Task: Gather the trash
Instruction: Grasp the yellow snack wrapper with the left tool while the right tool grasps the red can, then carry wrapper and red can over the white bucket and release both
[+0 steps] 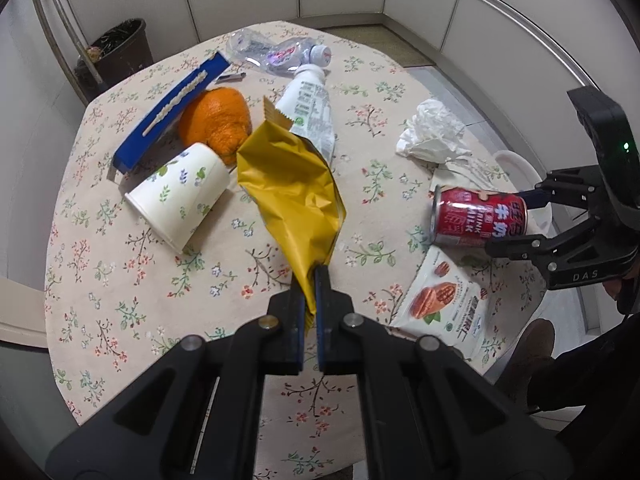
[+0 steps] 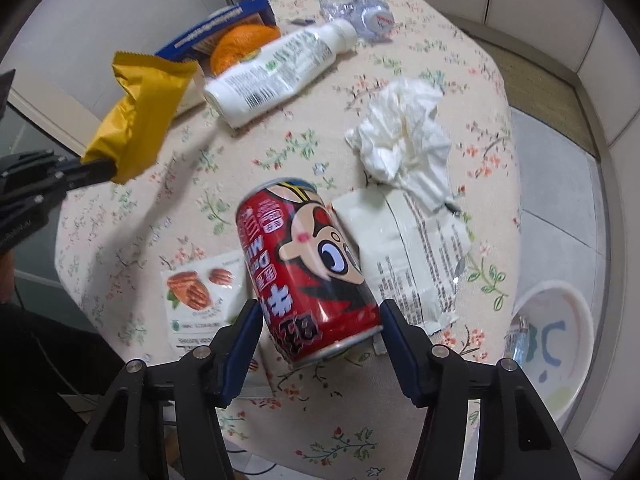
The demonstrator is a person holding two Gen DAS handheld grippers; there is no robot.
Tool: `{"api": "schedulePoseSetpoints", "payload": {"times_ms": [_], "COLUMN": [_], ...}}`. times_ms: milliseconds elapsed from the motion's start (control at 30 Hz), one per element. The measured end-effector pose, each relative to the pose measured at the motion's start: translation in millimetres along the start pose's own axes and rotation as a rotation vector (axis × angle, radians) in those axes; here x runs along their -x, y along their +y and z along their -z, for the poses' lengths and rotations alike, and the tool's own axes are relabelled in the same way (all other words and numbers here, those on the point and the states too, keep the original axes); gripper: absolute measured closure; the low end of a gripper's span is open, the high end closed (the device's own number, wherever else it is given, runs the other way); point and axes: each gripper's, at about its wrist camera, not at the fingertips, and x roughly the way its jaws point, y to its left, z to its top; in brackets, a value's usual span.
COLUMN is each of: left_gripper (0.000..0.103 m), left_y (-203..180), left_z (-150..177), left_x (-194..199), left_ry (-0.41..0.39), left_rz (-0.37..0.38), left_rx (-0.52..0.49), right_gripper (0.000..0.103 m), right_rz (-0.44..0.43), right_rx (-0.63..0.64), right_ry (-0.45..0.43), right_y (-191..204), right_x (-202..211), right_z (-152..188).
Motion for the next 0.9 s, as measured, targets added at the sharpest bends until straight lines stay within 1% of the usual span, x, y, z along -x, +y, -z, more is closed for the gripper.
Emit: {"api": "schedulePoseSetpoints", "payload": {"times_ms": [167, 367, 567, 900], "left_gripper": [0.098, 0.098, 0.098, 0.098], "left_y": [-12.0, -27.4, -38.6, -63.3], "left_z": [-5.0, -6.8, -8.2, -19.0], "left_x": [4.8, 8.7, 7.6, 11.4], "left_ry": [-0.019, -0.031, -0.027, -0.039], "left_rz": [0.003, 0.007, 0.005, 0.020], "left_rx": [-0.021, -0.046, -0.068, -0.098], "right_gripper": [0.044, 0.045, 0.045, 0.046], "right_rz": [-0.004, 0.018, 0.061, 0.061], "right_rx": [-0.010, -0.013, -0.002, -0.042], "right_ry": [-0.042, -0.047, -0.055, -0.092], "right_y": [3.0, -1.6, -4.2, -16.4], "right_x": [19.8, 36.4, 52.4, 72.3], "right_z": [-0.7, 2.0, 7.8, 12.3]}}
